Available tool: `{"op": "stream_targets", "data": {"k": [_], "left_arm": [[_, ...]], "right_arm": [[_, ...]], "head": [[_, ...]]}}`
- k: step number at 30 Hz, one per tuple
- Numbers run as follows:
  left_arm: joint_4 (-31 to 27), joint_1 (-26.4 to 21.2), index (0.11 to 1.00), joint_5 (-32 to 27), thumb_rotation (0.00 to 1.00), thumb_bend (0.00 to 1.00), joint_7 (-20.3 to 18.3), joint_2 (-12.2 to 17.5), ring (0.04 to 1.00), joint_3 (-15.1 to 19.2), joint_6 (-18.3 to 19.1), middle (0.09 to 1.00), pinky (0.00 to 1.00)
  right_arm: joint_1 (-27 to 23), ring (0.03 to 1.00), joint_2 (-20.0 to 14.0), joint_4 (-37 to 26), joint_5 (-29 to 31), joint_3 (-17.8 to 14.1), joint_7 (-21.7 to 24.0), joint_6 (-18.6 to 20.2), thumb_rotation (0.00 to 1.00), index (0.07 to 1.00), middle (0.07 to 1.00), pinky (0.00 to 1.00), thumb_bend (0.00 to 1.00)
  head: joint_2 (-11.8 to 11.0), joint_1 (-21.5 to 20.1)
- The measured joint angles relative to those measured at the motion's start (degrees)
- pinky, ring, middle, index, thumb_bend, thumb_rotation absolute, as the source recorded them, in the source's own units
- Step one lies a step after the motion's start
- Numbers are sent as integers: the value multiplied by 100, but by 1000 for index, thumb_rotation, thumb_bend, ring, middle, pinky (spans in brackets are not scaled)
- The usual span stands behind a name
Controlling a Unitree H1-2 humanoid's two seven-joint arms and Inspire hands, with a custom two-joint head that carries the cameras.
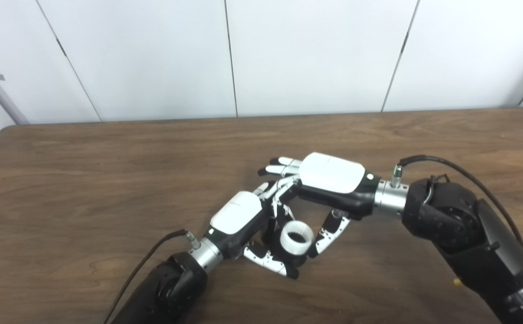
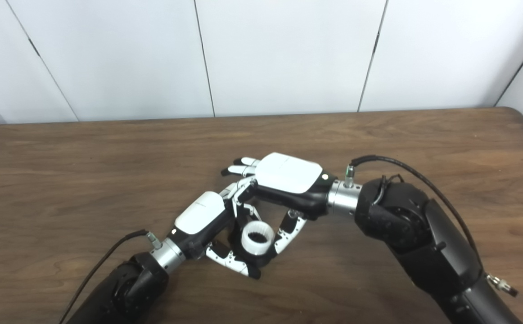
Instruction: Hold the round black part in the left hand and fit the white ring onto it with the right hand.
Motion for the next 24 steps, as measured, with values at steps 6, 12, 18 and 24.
{"op": "stream_targets", "data": {"k": [6,12,18,24], "left_arm": [[0,1,480,9,60,523,2,-2,897,-1,-2,675,1000],[-12,8,481,29,61,523,4,-10,890,-2,-1,682,1000],[-55,38,481,28,59,523,-16,-23,915,-2,0,687,1000],[-58,41,481,28,59,523,-21,-24,912,-2,2,691,1000]], "right_arm": [[-7,953,-32,0,-62,-3,-1,-34,139,480,729,1000,525],[-11,957,-27,5,-176,15,-2,-52,140,481,730,1000,525],[-10,951,-27,47,-249,51,-26,-223,139,481,723,1000,525],[1,953,-23,124,-393,54,-138,-422,139,480,720,1000,525]], "head": [[-52,-35],[-44,-26],[-18,-18],[-18,-9]]}}
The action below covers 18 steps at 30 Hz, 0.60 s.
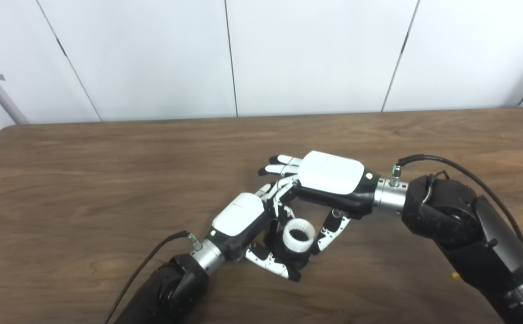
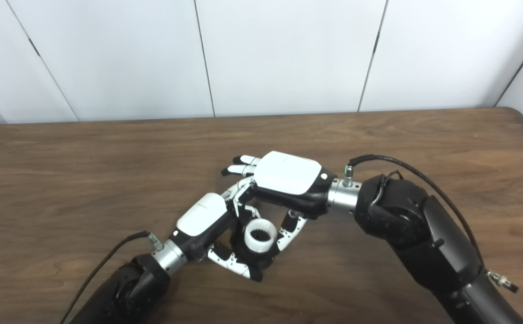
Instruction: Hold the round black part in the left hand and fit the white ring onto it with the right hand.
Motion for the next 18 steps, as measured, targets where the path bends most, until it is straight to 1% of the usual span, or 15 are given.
{"op": "stream_targets", "data": {"k": [12,16,18], "left_arm": [[-3,1,482,11,59,524,-3,-22,917,0,14,704,1000],[-4,2,482,13,60,524,-4,-25,898,1,31,708,1000],[-3,3,482,14,62,523,-1,-24,891,2,29,728,1000]], "right_arm": [[78,945,76,-4,-77,24,-93,-114,141,480,727,1000,526],[112,952,76,-4,-76,42,-139,-121,141,480,738,1000,525],[113,952,75,-4,-77,56,-158,-122,141,480,737,1000,525]], "head": [[26,70],[26,79],[26,88]]}}
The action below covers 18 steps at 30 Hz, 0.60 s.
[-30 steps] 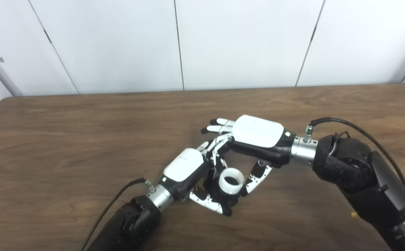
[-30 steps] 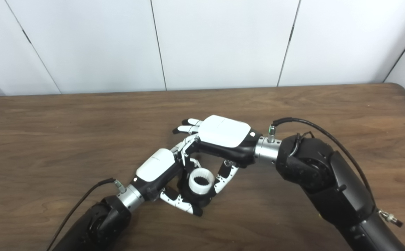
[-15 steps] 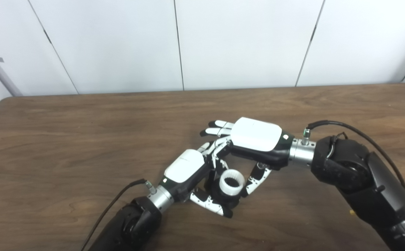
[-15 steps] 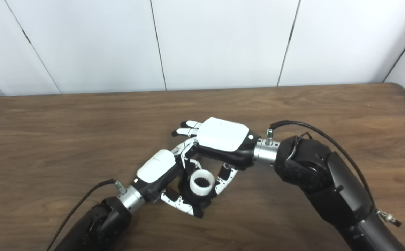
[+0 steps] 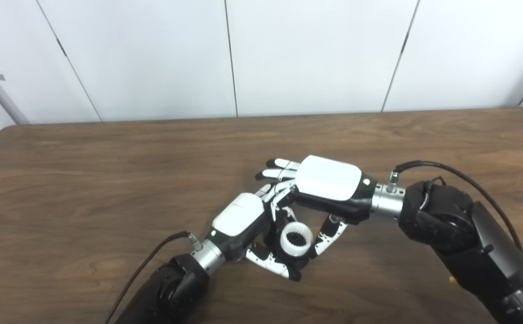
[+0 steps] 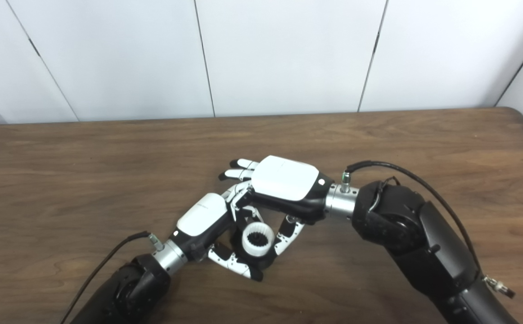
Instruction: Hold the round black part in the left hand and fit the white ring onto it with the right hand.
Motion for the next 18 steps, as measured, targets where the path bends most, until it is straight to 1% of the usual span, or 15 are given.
{"op": "stream_targets", "data": {"k": [5,18], "left_arm": [[0,1,482,2,64,523,1,1,886,0,0,764,1000],[-6,9,482,15,62,523,5,0,900,8,0,763,1000]], "right_arm": [[16,957,0,0,-4,24,-34,0,142,480,741,1000,525],[29,954,-3,-4,-14,62,-40,7,140,481,752,1000,525]], "head": [[9,0],[44,26]]}}
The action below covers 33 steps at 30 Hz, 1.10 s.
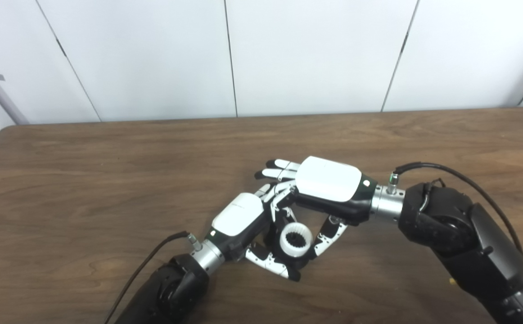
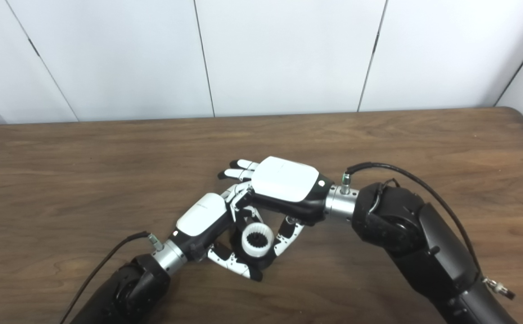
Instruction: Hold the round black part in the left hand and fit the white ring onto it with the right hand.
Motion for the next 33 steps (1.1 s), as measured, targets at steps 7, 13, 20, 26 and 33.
{"op": "stream_targets", "data": {"k": [7,13,20,26,33], "left_arm": [[-4,7,482,32,63,523,13,0,904,-1,0,760,1000],[-4,18,483,28,64,521,20,3,900,0,-2,763,1000],[-5,21,483,26,64,522,19,5,899,5,-2,763,1000],[-16,23,482,30,63,523,12,4,906,7,26,764,1000],[-24,27,482,20,67,521,11,4,899,5,44,751,1000]], "right_arm": [[10,965,-14,6,-11,38,-14,0,140,481,761,1000,525],[21,971,-8,77,-79,107,-179,-18,140,481,767,1000,525],[21,974,-11,158,-90,157,-346,-69,141,480,768,1000,525],[61,982,-15,168,-249,184,-540,-168,141,480,766,1000,525],[240,966,-65,197,-458,223,-991,-321,139,480,757,1000,526]], "head": [[9,26],[9,62],[9,97],[0,114],[35,114]]}}
